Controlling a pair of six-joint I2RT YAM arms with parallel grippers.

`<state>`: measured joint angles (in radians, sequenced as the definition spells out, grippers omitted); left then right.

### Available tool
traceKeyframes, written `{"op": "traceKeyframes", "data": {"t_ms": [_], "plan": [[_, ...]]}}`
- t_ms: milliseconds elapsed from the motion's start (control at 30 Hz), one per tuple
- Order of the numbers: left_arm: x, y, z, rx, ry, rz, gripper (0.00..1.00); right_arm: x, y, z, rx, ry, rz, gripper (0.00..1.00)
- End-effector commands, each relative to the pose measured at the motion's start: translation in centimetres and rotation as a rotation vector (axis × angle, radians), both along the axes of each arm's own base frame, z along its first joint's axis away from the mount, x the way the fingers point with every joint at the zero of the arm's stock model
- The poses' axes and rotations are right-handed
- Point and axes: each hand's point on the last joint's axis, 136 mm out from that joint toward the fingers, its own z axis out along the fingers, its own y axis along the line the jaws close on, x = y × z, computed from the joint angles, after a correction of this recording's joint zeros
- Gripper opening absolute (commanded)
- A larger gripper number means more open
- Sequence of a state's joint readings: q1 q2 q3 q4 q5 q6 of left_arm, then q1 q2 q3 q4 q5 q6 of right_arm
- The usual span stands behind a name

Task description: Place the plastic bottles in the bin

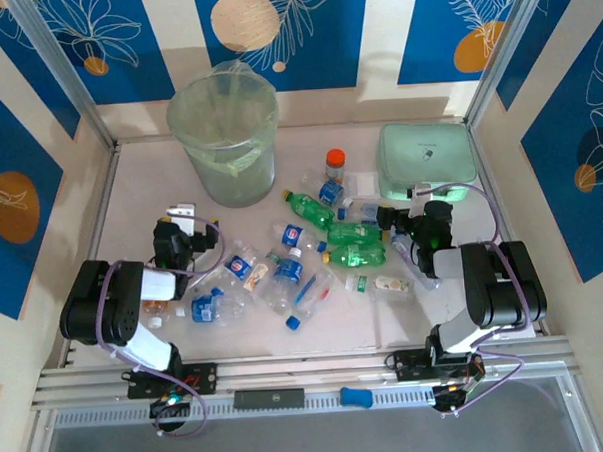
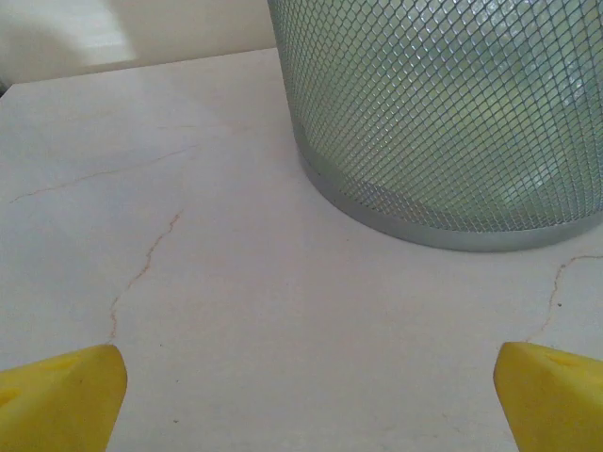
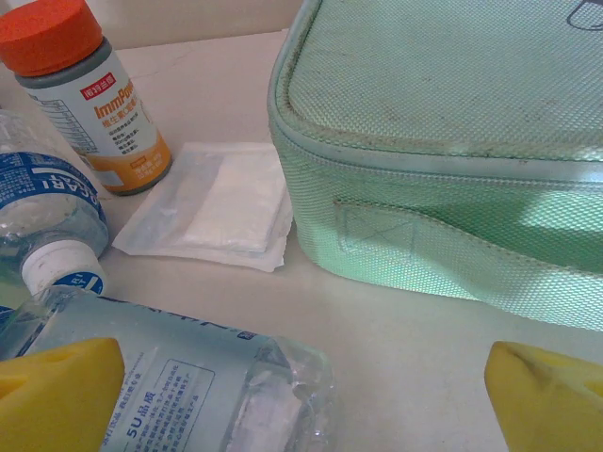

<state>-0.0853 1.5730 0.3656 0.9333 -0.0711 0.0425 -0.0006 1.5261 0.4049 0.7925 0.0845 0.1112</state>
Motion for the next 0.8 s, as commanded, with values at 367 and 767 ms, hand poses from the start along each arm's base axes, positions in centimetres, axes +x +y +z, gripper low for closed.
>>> {"op": "traceKeyframes", "data": {"t_ms": [367,767], "plan": [[0.38,0.35,0.83,0.006,-0.026,0.01,1.0,0.48,0.29,0.84,-0.005,-0.024,0.021,0.99],[0.51,0.3,0.79,-0.001,-0.019,0.005,1.0,0.56,0.26,0.9,-0.002,-0.023,0.023,0.99]]}}
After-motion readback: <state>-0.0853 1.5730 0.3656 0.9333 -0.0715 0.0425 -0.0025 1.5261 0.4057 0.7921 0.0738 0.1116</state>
